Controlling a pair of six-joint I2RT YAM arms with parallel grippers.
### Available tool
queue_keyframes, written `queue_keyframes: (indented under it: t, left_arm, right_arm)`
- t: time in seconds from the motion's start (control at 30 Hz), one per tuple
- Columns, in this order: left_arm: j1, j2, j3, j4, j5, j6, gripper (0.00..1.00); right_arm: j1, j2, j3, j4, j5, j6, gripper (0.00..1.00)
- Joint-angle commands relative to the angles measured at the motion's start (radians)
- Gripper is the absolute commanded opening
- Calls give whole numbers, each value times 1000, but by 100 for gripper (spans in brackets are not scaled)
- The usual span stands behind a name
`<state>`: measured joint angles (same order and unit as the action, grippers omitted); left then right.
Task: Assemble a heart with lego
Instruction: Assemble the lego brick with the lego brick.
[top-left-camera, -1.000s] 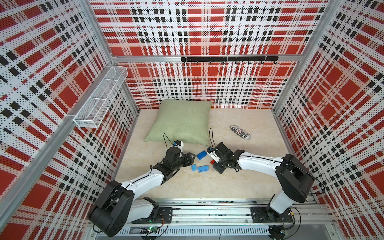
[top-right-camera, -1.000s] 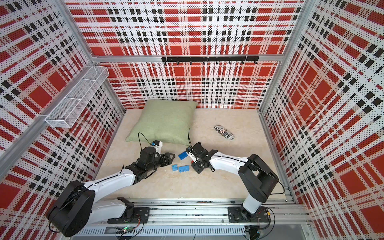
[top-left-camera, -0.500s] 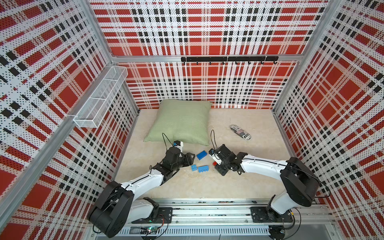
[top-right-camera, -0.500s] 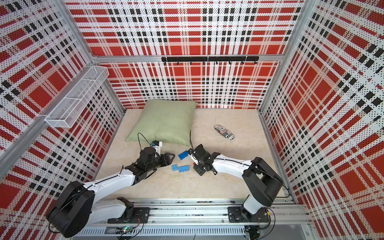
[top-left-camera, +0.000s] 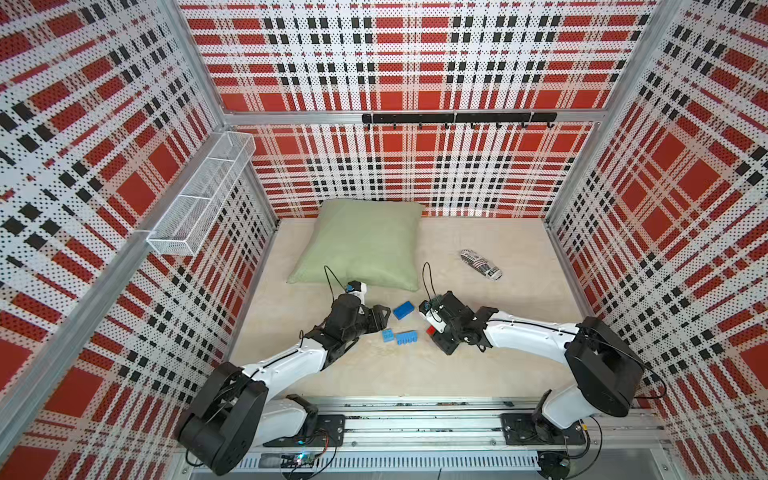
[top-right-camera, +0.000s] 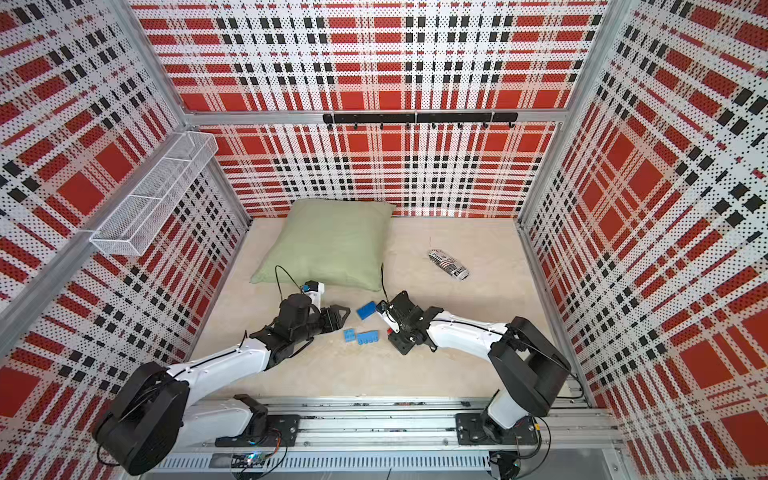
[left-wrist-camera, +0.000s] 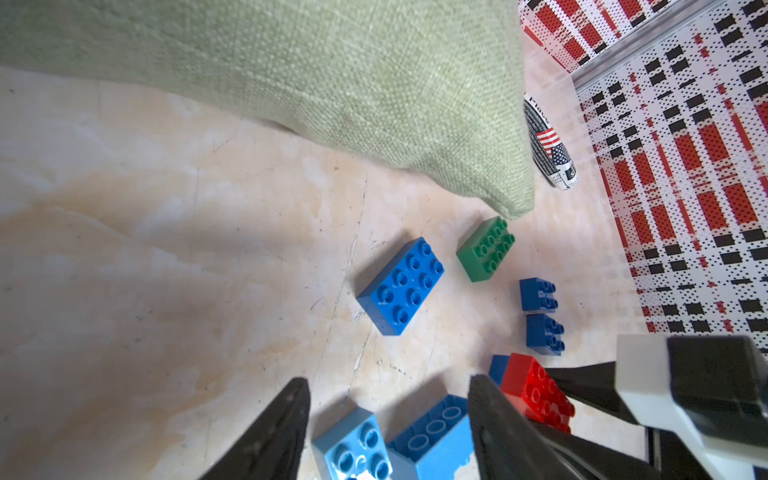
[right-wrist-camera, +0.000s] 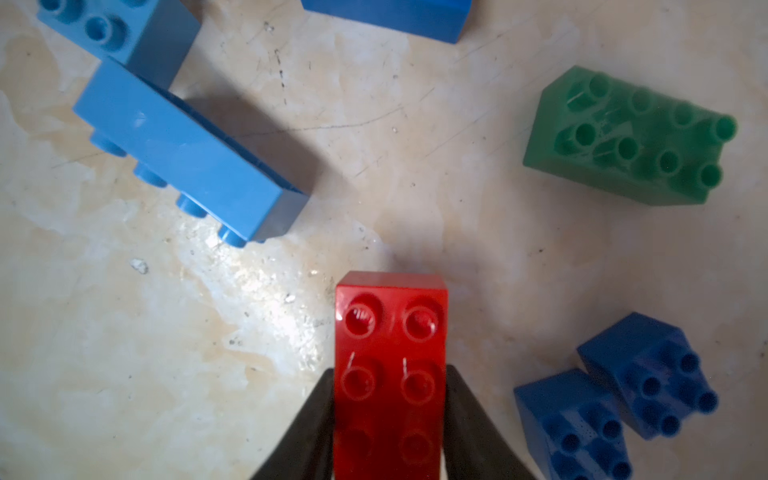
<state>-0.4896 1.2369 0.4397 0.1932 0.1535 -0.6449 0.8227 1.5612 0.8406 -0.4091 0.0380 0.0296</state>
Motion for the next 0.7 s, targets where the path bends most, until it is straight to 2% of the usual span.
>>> queue_keyframes:
  t: [0.0,0.17,0.4,0.57,0.67]
  left_arm:
    - [9,-11,-7,7,3,10,66]
    - [9,-19,-7,3,-2,8,66]
    - [9,-22,-11,2,-7,7,66]
    - [9,-26,-10,-4,-8,5,66]
    - [9,-33,-10,-8,-14,8,66]
  right_arm:
    - [-1,4,4,-19,17,9,46]
    - [-14,17,28,-16,5,3,51]
    - [-20,9,74,-21,-11,1,64]
    - [-28,26,89,-51,11,10,65]
    - [-28,28,87,-71,14,17,59]
